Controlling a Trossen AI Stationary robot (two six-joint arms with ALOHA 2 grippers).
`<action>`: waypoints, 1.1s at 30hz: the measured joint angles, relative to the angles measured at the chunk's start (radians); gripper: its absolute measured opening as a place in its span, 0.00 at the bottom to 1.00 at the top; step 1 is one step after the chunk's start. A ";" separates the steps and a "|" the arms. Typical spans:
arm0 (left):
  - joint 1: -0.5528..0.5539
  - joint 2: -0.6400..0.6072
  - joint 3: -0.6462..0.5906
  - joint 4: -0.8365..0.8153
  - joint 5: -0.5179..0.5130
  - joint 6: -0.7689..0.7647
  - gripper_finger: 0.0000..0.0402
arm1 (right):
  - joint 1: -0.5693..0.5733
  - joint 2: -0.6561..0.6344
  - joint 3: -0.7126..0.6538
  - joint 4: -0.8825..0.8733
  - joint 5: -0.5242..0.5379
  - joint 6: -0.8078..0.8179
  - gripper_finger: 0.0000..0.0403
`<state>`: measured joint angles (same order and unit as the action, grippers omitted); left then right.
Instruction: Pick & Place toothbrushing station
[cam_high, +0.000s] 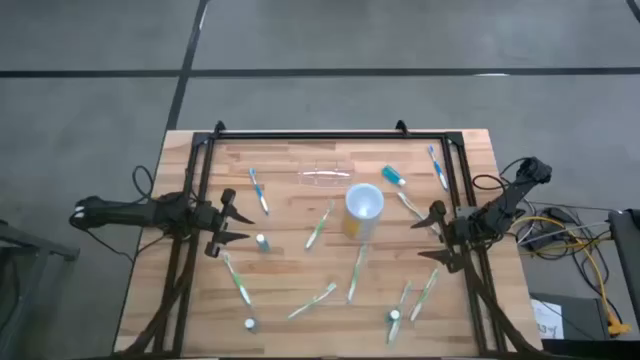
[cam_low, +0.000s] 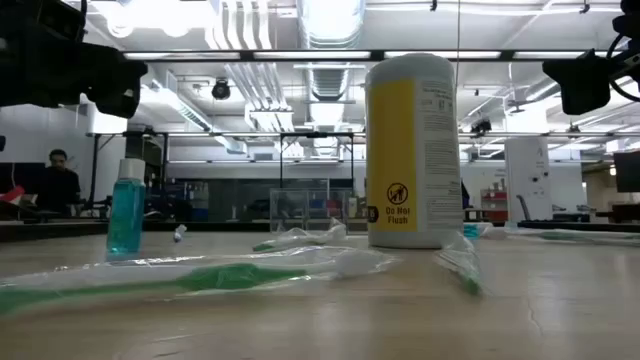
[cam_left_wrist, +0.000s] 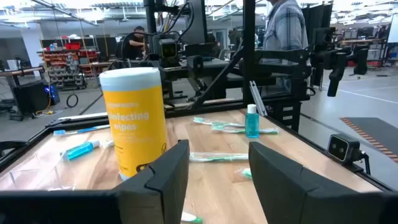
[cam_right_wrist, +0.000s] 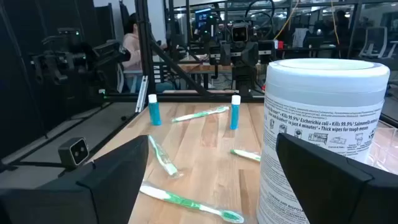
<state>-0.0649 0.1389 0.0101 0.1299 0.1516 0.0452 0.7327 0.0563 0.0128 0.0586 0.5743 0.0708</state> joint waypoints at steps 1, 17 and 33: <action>0.000 0.000 0.000 0.000 0.000 0.000 0.43 | 0.000 0.000 0.000 0.000 0.000 0.000 0.86; 0.000 0.000 0.000 0.000 0.000 0.000 0.43 | 0.000 0.000 0.000 0.000 0.000 0.000 0.86; 0.000 0.000 0.000 0.000 0.000 0.000 0.43 | 0.000 -0.001 0.000 0.000 0.000 0.000 0.86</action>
<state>-0.0647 0.1387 0.0105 0.1299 0.1516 0.0452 0.7326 0.0551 0.0124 0.0586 0.5743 0.0708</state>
